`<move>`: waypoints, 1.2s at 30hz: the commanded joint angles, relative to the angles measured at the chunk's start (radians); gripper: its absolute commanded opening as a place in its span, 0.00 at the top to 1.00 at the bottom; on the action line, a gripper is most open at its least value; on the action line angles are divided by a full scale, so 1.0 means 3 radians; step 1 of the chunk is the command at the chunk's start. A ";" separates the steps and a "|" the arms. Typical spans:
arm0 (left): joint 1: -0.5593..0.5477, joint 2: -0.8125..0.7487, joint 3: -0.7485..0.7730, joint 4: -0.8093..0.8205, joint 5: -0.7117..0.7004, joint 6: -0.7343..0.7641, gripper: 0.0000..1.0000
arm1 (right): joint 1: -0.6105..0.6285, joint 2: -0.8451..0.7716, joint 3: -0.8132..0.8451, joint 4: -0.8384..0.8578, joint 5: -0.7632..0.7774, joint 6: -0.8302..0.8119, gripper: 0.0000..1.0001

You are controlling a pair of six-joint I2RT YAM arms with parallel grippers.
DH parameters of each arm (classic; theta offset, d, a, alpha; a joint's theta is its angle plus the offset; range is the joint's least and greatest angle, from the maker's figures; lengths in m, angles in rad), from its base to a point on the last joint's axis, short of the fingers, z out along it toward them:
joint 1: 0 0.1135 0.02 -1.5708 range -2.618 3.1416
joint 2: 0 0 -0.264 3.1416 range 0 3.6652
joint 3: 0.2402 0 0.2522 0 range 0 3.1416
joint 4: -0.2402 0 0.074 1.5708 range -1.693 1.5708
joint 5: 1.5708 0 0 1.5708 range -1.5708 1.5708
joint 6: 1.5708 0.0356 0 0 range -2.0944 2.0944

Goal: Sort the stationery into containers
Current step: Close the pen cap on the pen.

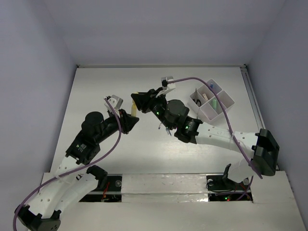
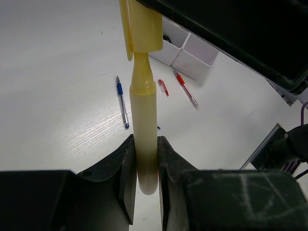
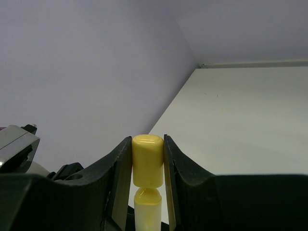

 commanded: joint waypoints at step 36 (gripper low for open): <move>0.0049 -0.0121 0.0016 0.0271 -0.0050 0.0000 1.00 | 0.0182 0.0027 -0.0227 0.0312 -0.0048 -0.0063 1.00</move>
